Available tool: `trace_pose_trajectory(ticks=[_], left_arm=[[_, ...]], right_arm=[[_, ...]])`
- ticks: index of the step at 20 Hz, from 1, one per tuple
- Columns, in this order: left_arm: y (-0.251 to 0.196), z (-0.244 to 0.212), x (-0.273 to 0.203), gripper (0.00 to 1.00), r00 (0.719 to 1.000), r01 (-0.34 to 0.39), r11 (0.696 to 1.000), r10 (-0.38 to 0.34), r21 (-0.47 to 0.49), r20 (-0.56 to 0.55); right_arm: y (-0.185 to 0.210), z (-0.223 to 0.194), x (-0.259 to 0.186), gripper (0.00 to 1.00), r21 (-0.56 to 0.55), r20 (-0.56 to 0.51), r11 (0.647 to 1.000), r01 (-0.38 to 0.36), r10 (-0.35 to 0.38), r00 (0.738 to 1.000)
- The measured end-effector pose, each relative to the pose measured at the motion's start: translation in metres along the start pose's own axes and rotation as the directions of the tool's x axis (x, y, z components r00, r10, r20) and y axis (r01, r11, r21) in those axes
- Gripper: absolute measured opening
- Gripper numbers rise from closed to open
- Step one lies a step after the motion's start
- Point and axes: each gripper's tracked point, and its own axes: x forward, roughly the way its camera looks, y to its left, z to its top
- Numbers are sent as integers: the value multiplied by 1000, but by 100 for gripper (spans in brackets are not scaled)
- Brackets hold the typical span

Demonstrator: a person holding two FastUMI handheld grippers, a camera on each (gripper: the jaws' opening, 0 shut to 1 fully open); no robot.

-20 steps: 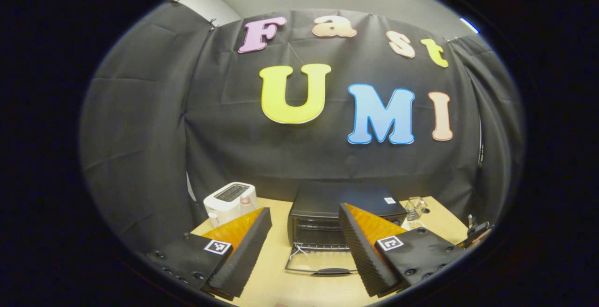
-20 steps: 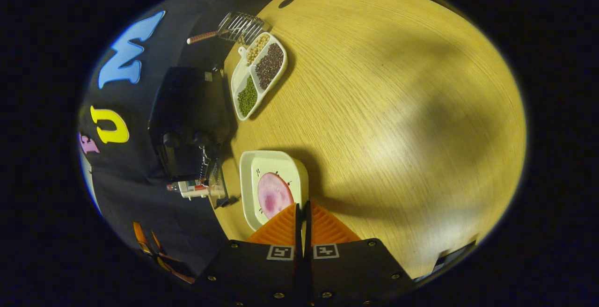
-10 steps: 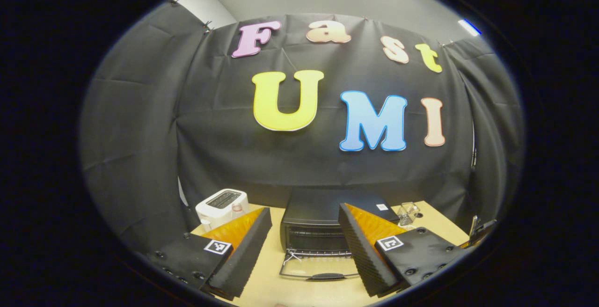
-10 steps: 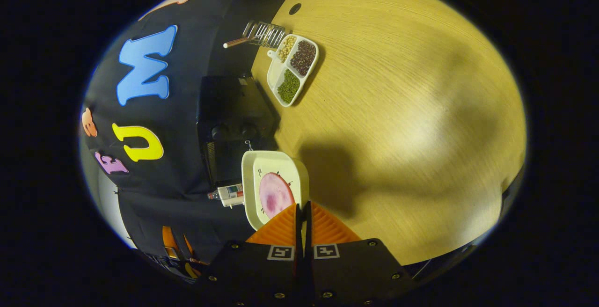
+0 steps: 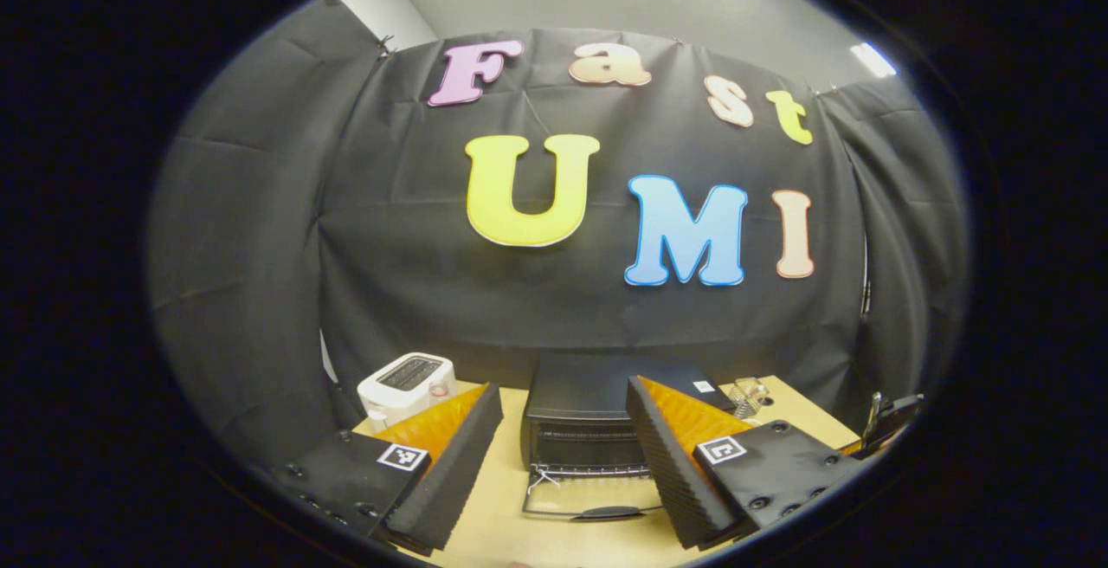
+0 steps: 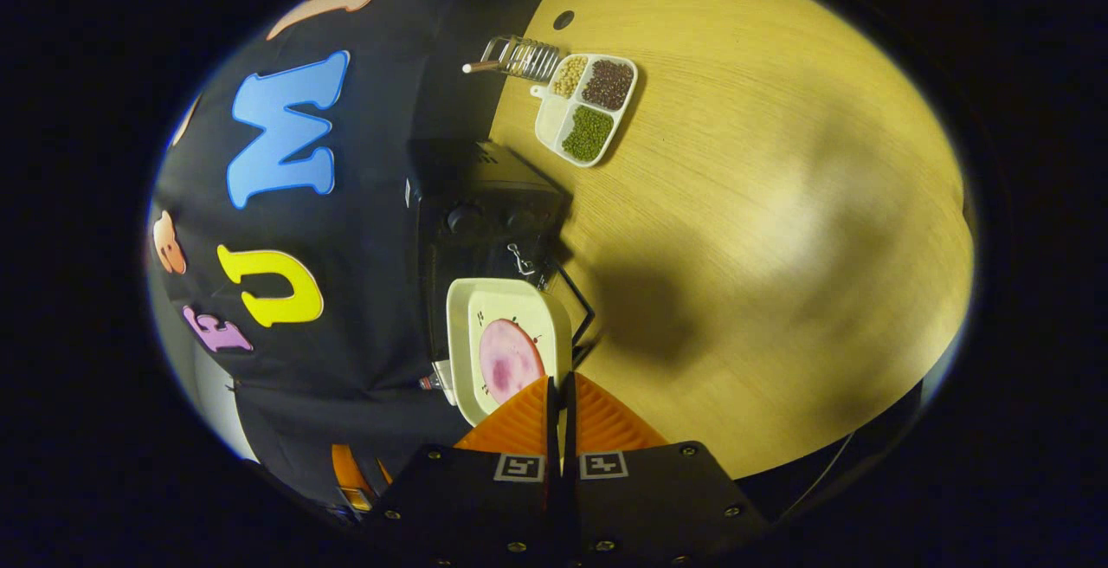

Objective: Open the electric oven with the left hand, put the food in, and close the electric oven.

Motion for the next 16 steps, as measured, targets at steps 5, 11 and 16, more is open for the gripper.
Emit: trace_pose_trajectory(ticks=[5,11,16], left_arm=[[30,8,-11,100,1000,-16,1000,17,-14,15],[67,3,-31,99,998,-60,998,60,-10,3],[105,-4,-43,100,991,-137,990,137,-44,-12]], right_arm=[[18,-9,32,1,80,81,997,16,-22,996],[41,-15,86,1,186,153,981,48,-77,985],[63,-5,135,1,239,230,969,60,-116,966]])
